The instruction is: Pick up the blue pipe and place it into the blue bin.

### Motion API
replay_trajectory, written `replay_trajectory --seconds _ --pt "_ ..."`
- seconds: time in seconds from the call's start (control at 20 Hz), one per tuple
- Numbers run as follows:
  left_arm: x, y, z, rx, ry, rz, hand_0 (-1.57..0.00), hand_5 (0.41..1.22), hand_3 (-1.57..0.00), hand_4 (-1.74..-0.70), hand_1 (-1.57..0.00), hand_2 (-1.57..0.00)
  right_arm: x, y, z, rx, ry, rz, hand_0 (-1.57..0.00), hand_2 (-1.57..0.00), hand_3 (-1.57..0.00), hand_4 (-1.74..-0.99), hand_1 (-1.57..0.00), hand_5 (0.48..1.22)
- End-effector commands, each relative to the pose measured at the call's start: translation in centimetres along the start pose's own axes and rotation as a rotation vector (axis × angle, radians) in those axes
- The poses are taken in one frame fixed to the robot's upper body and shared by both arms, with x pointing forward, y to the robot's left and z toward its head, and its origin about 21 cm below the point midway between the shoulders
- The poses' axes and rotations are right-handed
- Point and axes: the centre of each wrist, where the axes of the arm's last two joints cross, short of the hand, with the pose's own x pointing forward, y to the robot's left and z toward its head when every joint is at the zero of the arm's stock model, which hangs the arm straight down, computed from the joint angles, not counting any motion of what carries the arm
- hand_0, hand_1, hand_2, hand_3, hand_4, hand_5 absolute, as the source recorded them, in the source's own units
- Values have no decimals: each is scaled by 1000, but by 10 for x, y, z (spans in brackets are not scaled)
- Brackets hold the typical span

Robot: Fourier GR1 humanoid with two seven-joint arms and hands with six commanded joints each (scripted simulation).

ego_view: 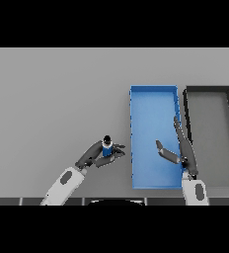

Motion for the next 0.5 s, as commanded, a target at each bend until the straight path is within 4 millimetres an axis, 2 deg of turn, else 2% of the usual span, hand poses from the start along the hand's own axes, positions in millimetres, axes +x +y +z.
replay_trajectory --seconds 0.0,0.15,0.45 --pt "5 1 -1 5 -21 -8 -1467 1188 -1492 -1478 -1483 -1495 -2 1 -2 -1 14 -10 1 1 1 -1219 1 628" --pt "25 1 -10 6 -101 4 -1518 1204 -1531 -1469 -1526 -1532 -6 -1 -3 -9 27 -8 1 1 1 -1226 1 636" --pt "63 -3 -24 -62 -177 -8 -1557 1217 -1560 -1466 -1559 -1561 -4 -3 2 1 2 30 1 1 1 -1176 1 643"
